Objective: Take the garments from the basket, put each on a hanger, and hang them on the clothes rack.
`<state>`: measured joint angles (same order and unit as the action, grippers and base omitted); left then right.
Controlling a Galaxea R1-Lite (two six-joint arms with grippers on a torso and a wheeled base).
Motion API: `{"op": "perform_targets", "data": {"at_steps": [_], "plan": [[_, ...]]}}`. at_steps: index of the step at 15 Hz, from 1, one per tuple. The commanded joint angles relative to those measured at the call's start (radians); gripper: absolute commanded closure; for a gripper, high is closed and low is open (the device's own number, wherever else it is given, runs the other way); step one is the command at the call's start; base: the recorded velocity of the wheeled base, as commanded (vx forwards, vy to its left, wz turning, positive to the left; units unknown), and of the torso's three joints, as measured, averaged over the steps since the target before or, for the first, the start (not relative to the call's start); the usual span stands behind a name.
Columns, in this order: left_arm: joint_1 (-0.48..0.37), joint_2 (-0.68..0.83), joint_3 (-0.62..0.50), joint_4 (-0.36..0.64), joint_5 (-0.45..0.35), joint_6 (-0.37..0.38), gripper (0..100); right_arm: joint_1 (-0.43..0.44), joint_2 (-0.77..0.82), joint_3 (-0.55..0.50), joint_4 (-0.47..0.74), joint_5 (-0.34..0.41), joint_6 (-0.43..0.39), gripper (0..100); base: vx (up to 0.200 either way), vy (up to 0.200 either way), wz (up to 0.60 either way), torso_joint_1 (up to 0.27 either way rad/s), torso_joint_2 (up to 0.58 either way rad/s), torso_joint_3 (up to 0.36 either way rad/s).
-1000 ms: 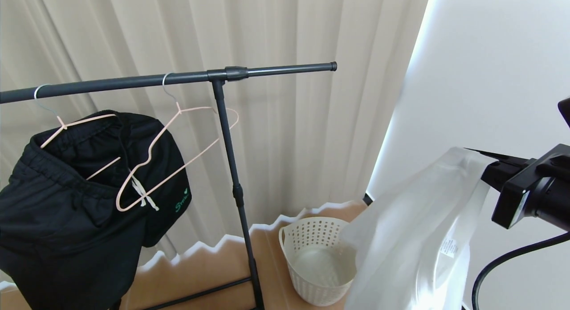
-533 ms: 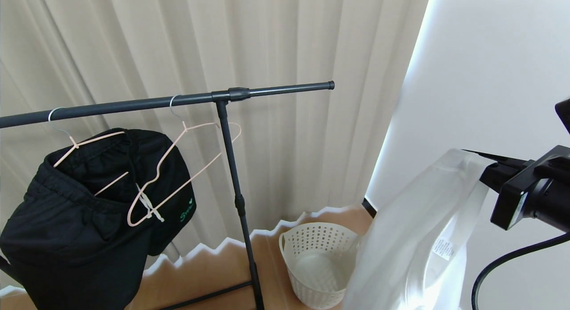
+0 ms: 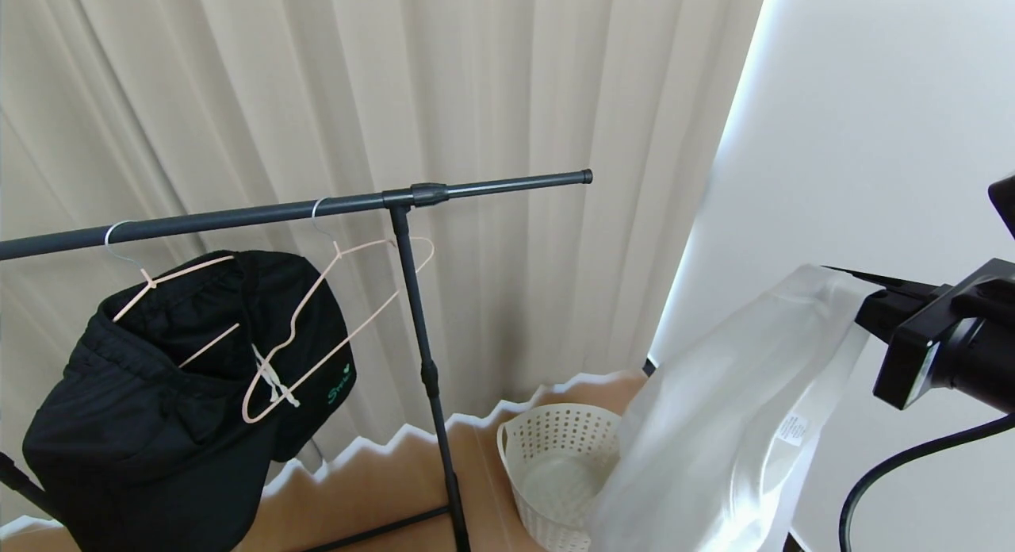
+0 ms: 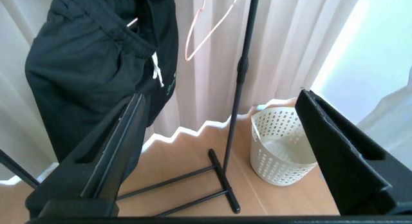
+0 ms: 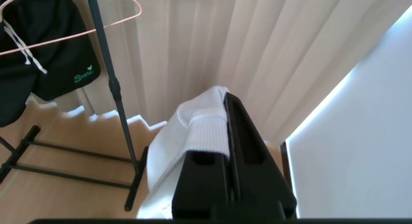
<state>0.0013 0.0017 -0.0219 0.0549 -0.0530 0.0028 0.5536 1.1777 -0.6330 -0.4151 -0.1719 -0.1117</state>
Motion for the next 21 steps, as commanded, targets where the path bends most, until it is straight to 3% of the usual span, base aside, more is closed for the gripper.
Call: {"op": "perform_targets", "data": {"at_steps": [1, 7, 14, 18, 21], "plan": [[0.000, 0.001, 0.000, 0.000, -0.001, 0.000, 0, 0.000, 0.002, 0.006, -0.001, 0.000, 0.000, 100, 0.000, 0.000, 0.00, 0.163, -0.34, -0.203], [0.000, 0.001, -0.001, 0.000, -0.005, 0.002, 0, 0.000, 0.004, 0.019, -0.001, 0.000, -0.008, 100, 0.000, 0.000, 0.00, 0.078, -0.17, -0.089], [0.000, 0.001, -0.001, 0.000, -0.007, 0.002, 0, 0.000, 0.002, 0.021, -0.001, 0.000, -0.016, 100, 0.000, 0.000, 0.60, 0.009, 0.00, 0.000], [0.000, 0.000, -0.001, 0.002, -0.007, 0.002, 0, 0.000, 0.002, 0.021, -0.001, 0.000, -0.016, 100, 0.000, 0.000, 0.00, 0.000, 0.00, 0.000], [0.000, 0.001, -0.001, 0.002, -0.008, 0.002, 0, 0.000, 0.002, 0.021, -0.001, 0.000, -0.016, 100, -0.200, 0.000, 0.00, 0.009, 0.01, -0.001]]}}
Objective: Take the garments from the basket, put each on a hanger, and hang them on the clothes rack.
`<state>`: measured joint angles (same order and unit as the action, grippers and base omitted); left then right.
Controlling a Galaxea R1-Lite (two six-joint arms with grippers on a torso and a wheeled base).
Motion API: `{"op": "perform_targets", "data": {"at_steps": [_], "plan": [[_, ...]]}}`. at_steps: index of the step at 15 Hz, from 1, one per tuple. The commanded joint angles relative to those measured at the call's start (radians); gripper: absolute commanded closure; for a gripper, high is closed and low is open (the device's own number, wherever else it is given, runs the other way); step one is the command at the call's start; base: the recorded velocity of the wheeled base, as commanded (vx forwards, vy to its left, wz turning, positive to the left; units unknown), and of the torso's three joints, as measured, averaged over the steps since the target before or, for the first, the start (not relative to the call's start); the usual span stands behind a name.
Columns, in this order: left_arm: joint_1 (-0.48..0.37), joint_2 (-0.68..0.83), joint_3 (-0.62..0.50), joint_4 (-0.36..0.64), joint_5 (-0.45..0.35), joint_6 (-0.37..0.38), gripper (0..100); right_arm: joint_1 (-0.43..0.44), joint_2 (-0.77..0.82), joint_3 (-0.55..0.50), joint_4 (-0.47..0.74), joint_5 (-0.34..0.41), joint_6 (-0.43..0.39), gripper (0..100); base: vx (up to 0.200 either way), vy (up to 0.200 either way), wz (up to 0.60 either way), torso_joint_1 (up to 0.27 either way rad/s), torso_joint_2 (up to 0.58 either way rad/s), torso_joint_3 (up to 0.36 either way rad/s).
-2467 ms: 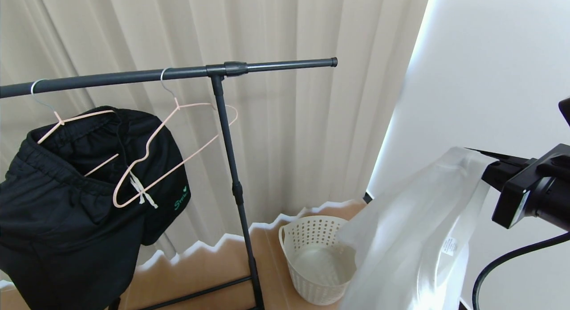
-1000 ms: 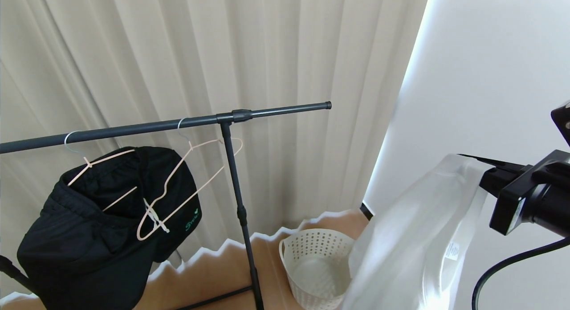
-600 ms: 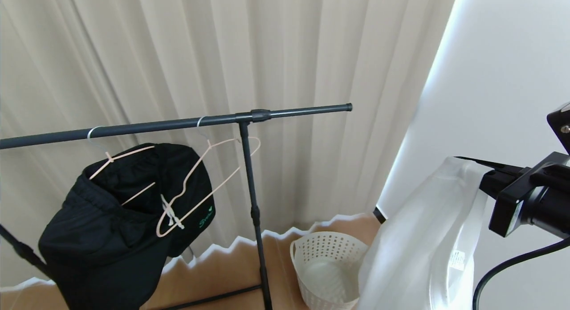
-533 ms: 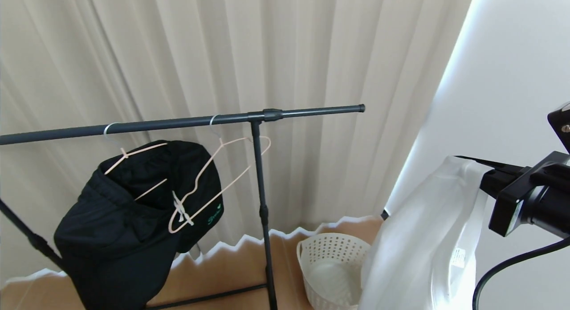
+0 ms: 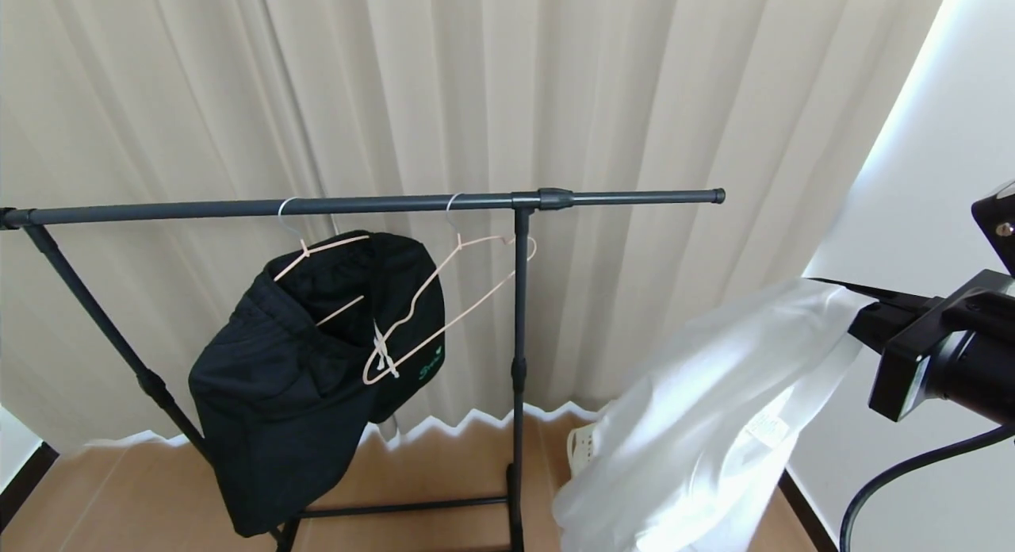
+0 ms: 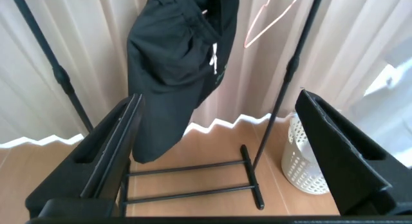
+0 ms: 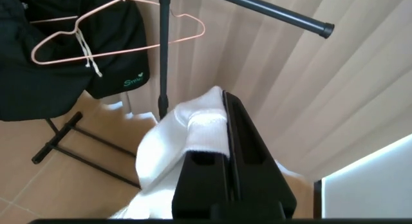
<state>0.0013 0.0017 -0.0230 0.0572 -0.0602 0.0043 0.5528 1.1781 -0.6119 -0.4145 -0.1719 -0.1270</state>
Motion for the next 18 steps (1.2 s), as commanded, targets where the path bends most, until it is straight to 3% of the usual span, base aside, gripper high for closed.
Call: {"op": "perform_targets", "data": {"at_steps": [1, 3, 10, 13, 18], "plan": [[0.000, 0.001, 0.000, 0.000, 0.000, 0.000, 0, 0.001, 0.002, 0.000, -0.001, 0.000, 0.000, 100, -0.200, 0.000, 0.00, -0.002, 0.00, 0.002], [0.000, 0.000, 0.000, -0.002, 0.000, 0.000, 0, 0.001, 0.002, 0.000, -0.001, 0.000, 0.000, 100, -0.200, 0.200, 0.00, -0.010, 0.00, 0.007], [0.000, 0.001, 0.000, 0.000, 0.000, 0.000, 0, 0.001, 0.003, 0.000, -0.001, 0.000, -0.002, 100, 0.000, 0.200, 0.00, 0.005, 0.00, 0.002], [0.000, 0.001, 0.000, -0.002, 0.002, -0.001, 0, 0.001, 0.005, 0.000, -0.001, 0.000, -0.002, 100, 0.000, 0.000, 0.00, 0.000, 0.00, 0.000], [0.000, 0.001, 0.000, -0.002, 0.002, 0.000, 0, -0.001, 0.005, 0.001, -0.001, -0.001, -0.002, 100, 0.000, 0.000, 0.48, 0.001, 0.00, 0.002]]}}
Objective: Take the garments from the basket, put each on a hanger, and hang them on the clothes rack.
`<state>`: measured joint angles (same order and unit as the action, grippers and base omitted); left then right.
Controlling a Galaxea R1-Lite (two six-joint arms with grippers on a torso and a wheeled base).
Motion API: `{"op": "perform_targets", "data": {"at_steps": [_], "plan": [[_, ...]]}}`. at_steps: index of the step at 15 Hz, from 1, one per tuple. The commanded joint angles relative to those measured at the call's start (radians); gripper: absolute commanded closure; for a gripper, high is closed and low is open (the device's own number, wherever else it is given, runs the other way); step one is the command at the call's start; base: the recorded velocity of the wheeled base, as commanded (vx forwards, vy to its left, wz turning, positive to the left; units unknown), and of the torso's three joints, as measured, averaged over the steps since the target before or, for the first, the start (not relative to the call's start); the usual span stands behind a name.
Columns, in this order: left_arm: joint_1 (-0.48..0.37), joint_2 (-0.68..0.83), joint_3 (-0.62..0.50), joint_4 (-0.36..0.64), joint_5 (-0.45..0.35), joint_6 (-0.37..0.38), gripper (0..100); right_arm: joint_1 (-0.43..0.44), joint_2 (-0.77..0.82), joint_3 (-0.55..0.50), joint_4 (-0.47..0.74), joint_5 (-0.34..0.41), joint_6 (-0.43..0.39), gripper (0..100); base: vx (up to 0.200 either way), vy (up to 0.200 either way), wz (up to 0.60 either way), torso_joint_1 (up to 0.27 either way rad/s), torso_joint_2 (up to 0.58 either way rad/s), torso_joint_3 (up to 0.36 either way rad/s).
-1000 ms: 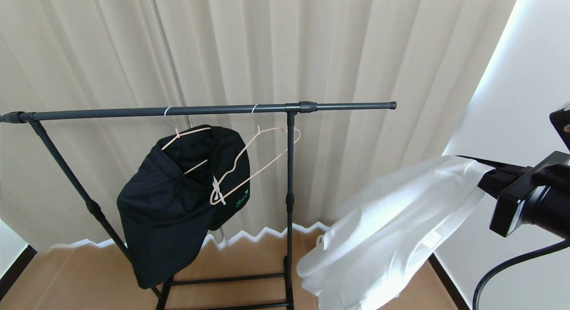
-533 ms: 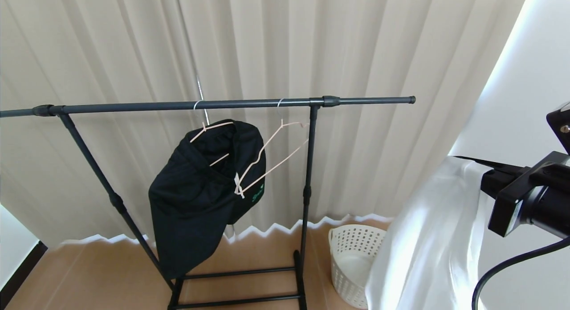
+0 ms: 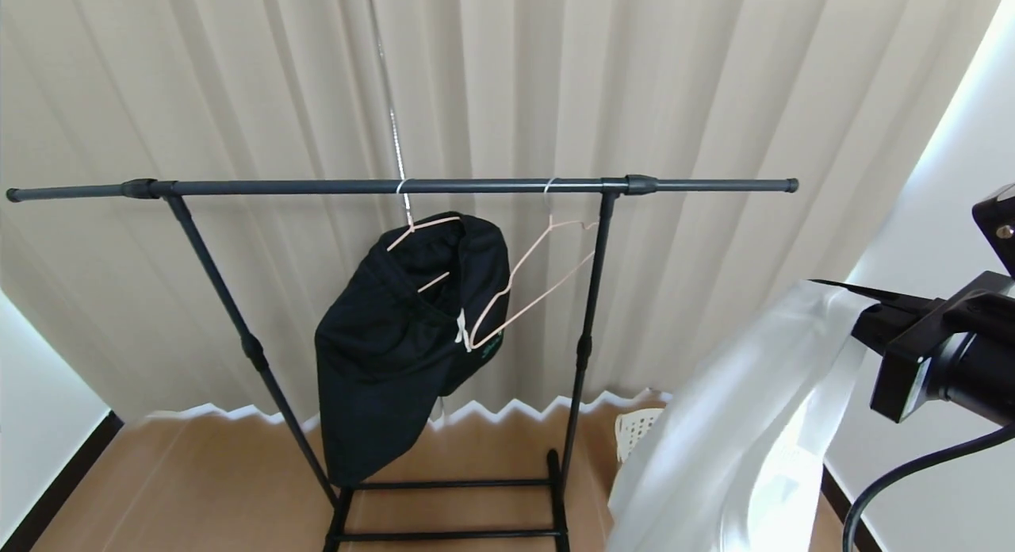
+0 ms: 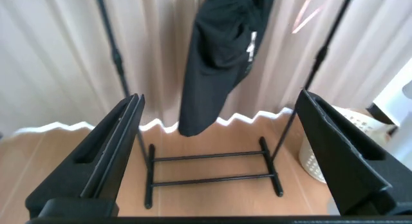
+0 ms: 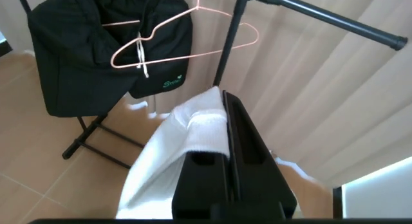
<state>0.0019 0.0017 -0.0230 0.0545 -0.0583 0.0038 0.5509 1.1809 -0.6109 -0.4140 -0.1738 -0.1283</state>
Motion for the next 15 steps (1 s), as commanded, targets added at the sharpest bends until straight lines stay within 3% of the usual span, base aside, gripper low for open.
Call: {"op": "perform_targets", "data": {"at_steps": [1, 4, 6, 8, 9, 10, 12, 14, 15], "plan": [[0.000, 0.001, 0.000, 0.001, 0.000, 0.002, 0, 0.001, 0.002, 0.000, -0.002, 0.000, -0.001, 100, 0.000, 0.000, 0.00, 0.000, 0.00, 0.000], [-0.002, 0.008, 0.000, 0.008, 0.000, 0.013, 0, 0.001, 0.006, 0.005, -0.002, 0.002, 0.001, 100, 0.000, 0.000, 0.00, 0.000, 0.00, 0.000], [0.000, 0.169, -0.005, 0.010, -0.005, 0.050, 0, 0.001, 0.040, -0.006, -0.003, -0.004, 0.001, 100, 0.000, 0.000, 0.00, 0.000, 0.00, 0.000], [-0.019, 0.396, -0.054, -0.016, -0.054, 0.036, 0, 0.008, 0.066, -0.030, -0.005, 0.000, 0.007, 100, 0.000, 0.000, 0.00, 0.000, 0.00, 0.000], [-0.031, 0.629, -0.143, -0.059, -0.183, -0.058, 0, 0.027, 0.129, -0.067, -0.005, 0.005, 0.045, 100, 0.000, 0.000, 0.00, 0.000, 0.00, 0.000], [-0.053, 0.810, -0.235, -0.085, -0.241, -0.104, 0, 0.035, 0.217, -0.116, -0.005, 0.007, 0.098, 100, 0.000, 0.000, 0.00, 0.000, 0.00, 0.000], [-0.177, 1.066, -0.417, -0.111, -0.239, -0.205, 0, 0.024, 0.373, -0.219, -0.032, -0.004, 0.151, 100, 0.000, 0.000, 0.00, 0.000, 0.00, 0.000], [-0.312, 1.272, -0.563, -0.110, -0.222, -0.294, 0, 0.021, 0.454, -0.191, -0.144, -0.035, 0.187, 100, 0.000, 0.000, 0.00, 0.000, 0.00, 0.000], [-0.335, 1.304, -0.577, -0.111, -0.219, -0.304, 0, 0.024, 0.462, -0.179, -0.169, -0.056, 0.191, 100, 0.000, 0.000, 0.00, 0.000, 0.00, 0.000]]}}
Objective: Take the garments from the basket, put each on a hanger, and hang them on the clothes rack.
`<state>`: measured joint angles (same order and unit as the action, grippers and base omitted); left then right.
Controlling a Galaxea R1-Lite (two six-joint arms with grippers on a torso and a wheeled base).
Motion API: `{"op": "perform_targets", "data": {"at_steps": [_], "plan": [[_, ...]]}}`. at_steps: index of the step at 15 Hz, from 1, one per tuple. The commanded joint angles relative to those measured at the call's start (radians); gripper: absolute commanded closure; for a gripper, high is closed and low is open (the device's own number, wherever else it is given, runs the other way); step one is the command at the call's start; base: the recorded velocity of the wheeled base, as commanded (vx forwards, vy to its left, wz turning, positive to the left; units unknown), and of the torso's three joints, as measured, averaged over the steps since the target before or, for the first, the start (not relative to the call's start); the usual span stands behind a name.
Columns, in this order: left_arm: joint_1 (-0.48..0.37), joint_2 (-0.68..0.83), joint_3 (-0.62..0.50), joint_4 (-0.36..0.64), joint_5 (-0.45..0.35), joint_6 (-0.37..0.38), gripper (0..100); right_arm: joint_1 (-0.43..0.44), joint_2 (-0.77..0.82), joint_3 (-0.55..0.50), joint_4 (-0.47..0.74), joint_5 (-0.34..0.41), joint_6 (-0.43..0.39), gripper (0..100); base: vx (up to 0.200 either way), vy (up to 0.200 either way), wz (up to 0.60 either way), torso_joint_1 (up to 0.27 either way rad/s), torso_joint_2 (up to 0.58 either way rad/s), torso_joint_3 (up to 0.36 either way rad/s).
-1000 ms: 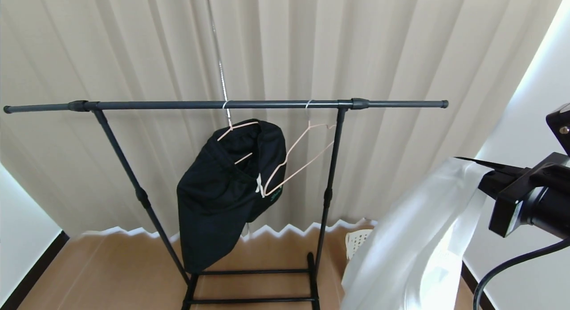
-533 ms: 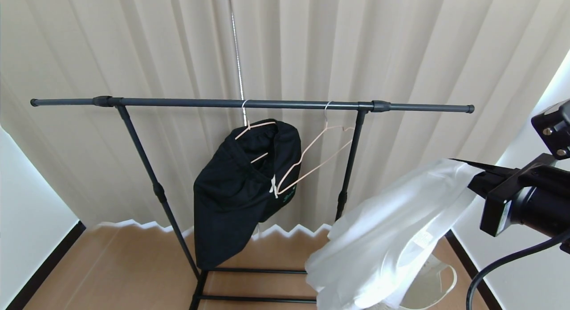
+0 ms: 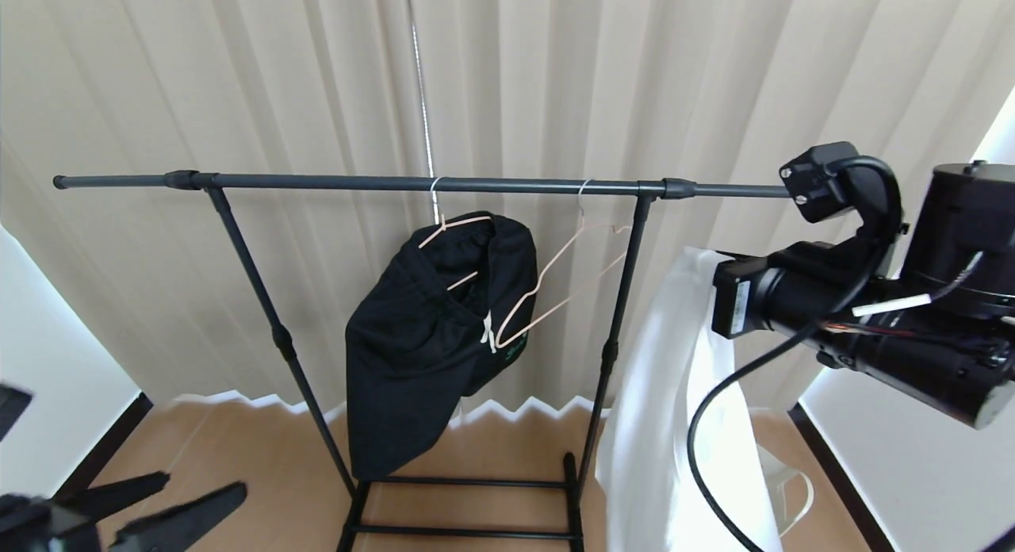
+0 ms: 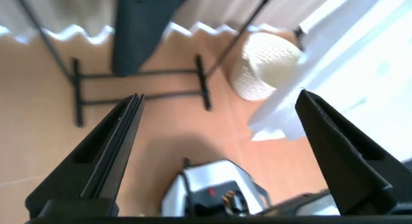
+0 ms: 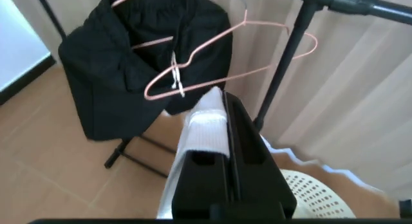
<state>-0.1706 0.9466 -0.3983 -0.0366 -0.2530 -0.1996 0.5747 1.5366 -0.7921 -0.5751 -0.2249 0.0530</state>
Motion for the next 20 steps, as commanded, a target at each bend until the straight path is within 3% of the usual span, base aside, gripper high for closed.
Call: {"op": "perform_targets", "data": {"at_steps": [1, 3, 4, 7, 10, 15, 20], "plan": [[-0.248, 0.465, -0.244, -0.022, 0.027, -0.123, 0, 0.034, 0.119, 0.056, -0.103, -0.097, 0.034, 100, 0.000, 0.000, 0.00, 0.000, 0.00, 0.000], [-0.319, 0.544, -0.277, -0.023, 0.127, -0.130, 0, 0.042, 0.129, 0.063, -0.135, -0.131, 0.034, 100, 0.000, 0.000, 0.00, 0.000, 0.00, 0.000], [-0.406, 0.620, -0.318, -0.025, 0.184, -0.133, 0, 0.044, 0.154, 0.054, -0.149, -0.165, 0.036, 100, 0.000, 0.000, 0.00, 0.000, 0.00, 0.000], [-0.521, 0.755, -0.381, -0.118, 0.198, -0.196, 0, 0.116, 0.168, 0.051, -0.169, -0.217, 0.041, 100, 0.000, 0.000, 0.00, 0.000, 0.00, 0.000], [-0.609, 0.865, -0.404, -0.224, 0.219, -0.205, 0, 0.194, 0.227, 0.045, -0.204, -0.277, 0.094, 100, 0.000, 0.000, 0.00, 0.000, 0.00, 0.000], [-0.633, 0.969, -0.448, -0.348, 0.274, -0.207, 0, 0.241, 0.284, 0.042, -0.281, -0.323, 0.093, 100, 0.000, 0.000, 0.00, 0.000, 0.00, 0.000], [-0.629, 1.149, -0.617, -0.352, 0.455, -0.235, 0, 0.294, 0.221, 0.060, -0.278, -0.332, 0.088, 100, 0.000, 0.000, 0.00, 0.000, 0.00, 0.000]]}}
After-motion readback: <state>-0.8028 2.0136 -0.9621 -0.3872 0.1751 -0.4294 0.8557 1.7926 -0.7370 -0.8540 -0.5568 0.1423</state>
